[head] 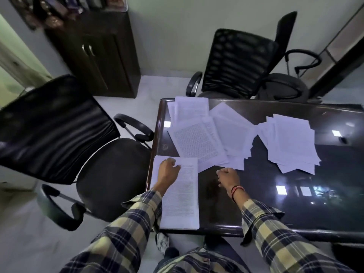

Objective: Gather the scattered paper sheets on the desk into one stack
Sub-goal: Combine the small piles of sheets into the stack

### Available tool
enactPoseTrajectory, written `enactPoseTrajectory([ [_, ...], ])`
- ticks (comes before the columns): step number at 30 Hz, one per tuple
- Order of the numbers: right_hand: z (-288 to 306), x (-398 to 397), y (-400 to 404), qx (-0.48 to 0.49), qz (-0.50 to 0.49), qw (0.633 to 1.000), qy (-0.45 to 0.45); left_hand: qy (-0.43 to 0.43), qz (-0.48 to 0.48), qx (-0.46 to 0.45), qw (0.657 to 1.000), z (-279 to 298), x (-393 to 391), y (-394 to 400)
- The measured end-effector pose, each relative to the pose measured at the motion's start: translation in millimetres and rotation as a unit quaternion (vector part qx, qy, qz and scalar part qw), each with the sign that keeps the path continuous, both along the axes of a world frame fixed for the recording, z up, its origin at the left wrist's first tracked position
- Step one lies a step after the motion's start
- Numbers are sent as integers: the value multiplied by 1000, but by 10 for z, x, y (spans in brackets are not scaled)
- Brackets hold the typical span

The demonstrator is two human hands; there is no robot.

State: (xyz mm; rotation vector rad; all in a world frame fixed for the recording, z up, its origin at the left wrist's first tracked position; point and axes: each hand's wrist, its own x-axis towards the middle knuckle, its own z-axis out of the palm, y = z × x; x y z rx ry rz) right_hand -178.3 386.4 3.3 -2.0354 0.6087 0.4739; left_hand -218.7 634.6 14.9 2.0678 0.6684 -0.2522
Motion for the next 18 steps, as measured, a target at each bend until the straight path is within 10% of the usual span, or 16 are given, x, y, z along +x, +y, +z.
enactPoseTrajectory([
  [18,-247,1603,-1826,-13,143,989,18,81,34,29,996,2,1167,-2084],
])
